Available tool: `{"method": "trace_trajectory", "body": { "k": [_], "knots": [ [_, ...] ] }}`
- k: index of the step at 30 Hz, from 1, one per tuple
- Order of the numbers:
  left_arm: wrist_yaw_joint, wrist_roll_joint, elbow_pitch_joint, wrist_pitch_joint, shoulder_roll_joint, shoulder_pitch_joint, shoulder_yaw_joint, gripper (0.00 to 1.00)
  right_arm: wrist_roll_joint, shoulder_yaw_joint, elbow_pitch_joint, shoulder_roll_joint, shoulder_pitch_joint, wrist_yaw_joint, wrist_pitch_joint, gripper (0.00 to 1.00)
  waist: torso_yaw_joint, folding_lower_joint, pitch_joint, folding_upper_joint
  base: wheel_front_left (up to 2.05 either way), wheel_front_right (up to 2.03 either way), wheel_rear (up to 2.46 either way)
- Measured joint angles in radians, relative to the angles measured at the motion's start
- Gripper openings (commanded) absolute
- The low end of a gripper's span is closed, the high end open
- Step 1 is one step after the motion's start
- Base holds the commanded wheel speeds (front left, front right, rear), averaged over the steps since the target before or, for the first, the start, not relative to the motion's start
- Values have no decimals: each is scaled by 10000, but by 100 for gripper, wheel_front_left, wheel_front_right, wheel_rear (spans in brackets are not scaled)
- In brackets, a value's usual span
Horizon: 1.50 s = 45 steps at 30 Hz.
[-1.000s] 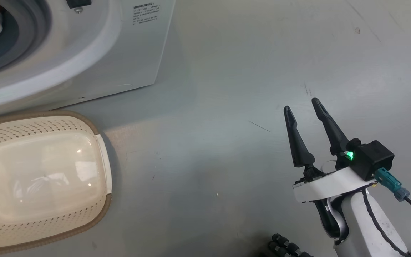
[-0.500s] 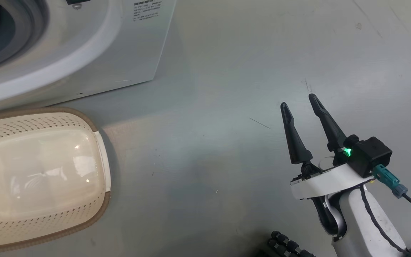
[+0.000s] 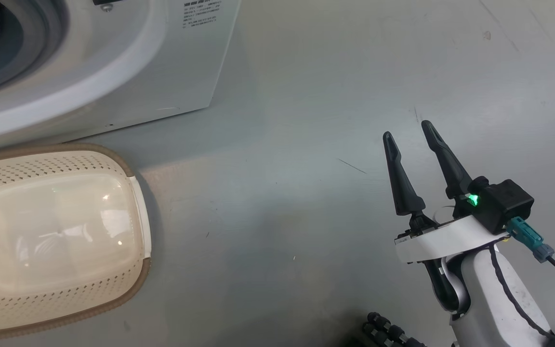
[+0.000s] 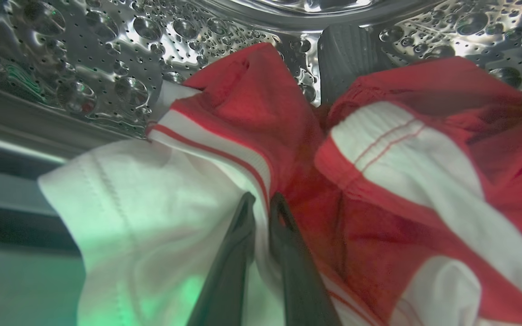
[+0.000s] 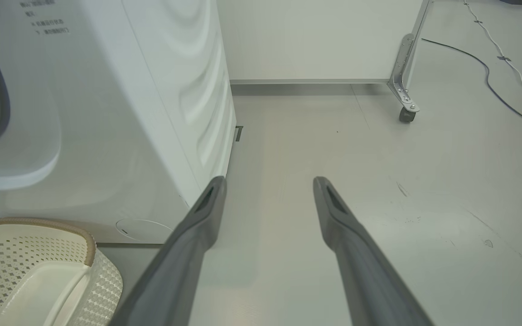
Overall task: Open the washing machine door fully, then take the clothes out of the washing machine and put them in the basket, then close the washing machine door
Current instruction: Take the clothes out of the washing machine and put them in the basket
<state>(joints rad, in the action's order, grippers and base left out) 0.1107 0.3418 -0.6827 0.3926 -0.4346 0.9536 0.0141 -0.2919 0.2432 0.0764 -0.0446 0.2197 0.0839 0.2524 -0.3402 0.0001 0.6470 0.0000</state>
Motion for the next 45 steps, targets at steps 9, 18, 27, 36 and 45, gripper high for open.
{"method": "trace_trajectory", "body": {
  "k": [9, 18, 27, 36, 45],
  "knots": [
    [-111, 58, -274, -1066, 433, -53, -54, 0, 33, -54, 146, 0, 81, -67, 0, 100, 107, 0, -321, 0, 0, 0, 0],
    [-612, 77, -500, -2270, 966, -587, -282, 0, 253, -244, 318, -2, 74, -67, 0, 100, 393, 0, -895, 0, 0, 0, 0],
    [-1035, 188, -884, -3379, 1467, -1538, -456, 0, 405, -370, 621, -42, -53, -61, 0, 100, 801, 0, -1684, 0, 0, 0, 0],
    [-1436, 280, -1129, -4489, 1827, -2677, -535, 0, 408, -500, 922, -176, -551, -38, 0, 100, 1174, 0, -2689, 0, 0, 0, 0],
    [-1778, 357, -934, -5507, 2046, -3503, -738, 0, 408, -637, 986, -188, -1037, -31, 0, 100, 1562, 0, -3643, 0, 0, 0, 0]
  ]
}}
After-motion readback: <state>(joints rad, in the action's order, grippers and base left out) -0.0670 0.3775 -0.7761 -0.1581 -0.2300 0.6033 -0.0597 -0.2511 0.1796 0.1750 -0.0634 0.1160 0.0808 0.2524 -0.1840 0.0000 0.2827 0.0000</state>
